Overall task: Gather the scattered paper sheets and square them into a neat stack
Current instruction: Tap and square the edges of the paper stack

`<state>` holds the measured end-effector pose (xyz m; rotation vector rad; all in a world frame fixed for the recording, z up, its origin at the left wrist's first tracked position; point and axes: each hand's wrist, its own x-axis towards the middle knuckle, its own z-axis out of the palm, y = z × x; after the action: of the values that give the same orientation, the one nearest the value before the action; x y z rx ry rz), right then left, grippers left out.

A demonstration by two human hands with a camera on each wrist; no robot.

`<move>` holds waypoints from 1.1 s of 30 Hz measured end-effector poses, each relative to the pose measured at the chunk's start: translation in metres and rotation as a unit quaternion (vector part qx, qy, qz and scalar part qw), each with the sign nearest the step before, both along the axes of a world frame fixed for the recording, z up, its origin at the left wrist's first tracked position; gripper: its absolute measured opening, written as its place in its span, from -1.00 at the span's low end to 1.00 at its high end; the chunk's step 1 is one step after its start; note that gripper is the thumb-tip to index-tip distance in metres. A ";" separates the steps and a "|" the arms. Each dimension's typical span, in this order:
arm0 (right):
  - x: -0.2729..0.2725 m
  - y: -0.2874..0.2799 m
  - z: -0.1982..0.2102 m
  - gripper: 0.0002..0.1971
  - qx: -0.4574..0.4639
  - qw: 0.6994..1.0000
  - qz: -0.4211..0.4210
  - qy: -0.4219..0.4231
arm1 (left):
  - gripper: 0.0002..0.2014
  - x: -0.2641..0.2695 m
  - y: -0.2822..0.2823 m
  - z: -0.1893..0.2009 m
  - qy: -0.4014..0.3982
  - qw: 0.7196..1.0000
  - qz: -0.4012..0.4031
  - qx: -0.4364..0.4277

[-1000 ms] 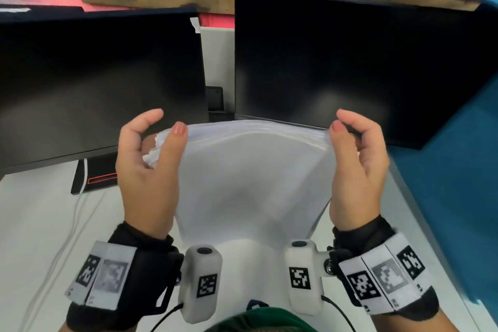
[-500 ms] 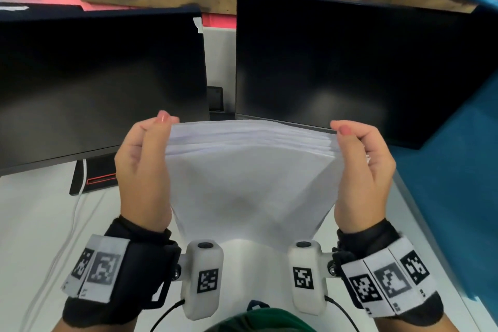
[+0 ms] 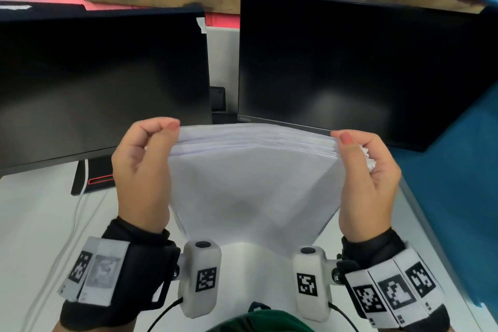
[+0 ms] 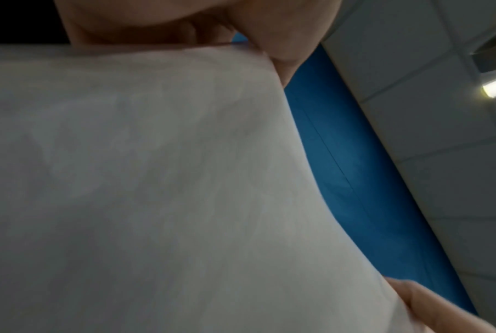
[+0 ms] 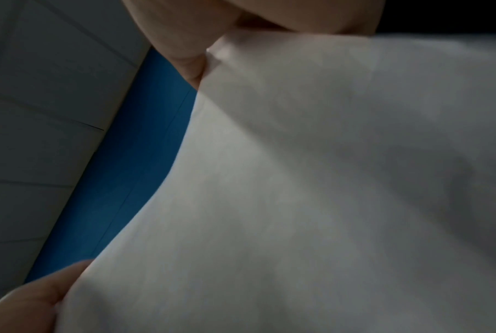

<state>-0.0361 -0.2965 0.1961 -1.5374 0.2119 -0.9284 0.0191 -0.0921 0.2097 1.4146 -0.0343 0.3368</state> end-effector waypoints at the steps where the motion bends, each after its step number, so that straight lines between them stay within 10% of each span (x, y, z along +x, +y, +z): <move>1: 0.000 -0.001 0.000 -0.81 0.001 1.000 0.002 0.000 | -0.86 0.002 0.001 -0.001 0.018 1.000 -0.002 -0.013; 11: 0.000 -0.001 -0.001 -0.76 0.026 0.999 0.021 0.007 | -0.88 0.008 0.002 -0.003 0.000 0.998 -0.023 -0.050; 19: -0.001 -0.009 -0.011 -0.53 -0.031 0.993 0.096 0.062 | -0.22 0.011 0.020 -0.031 -0.067 0.976 -0.170 0.115; 24: 0.002 -0.007 -0.023 -0.66 0.036 0.979 0.185 0.083 | -0.71 0.010 0.004 -0.050 -0.002 0.989 -0.133 0.059; 33: -0.003 -0.017 -0.036 -0.51 0.053 0.977 0.188 0.086 | -0.57 0.008 0.012 -0.054 -0.020 0.979 -0.198 0.047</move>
<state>-0.0394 -0.3139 0.1602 -1.4924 0.0877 -0.4789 0.0273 -0.0802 0.1553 1.4574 -0.3636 0.0332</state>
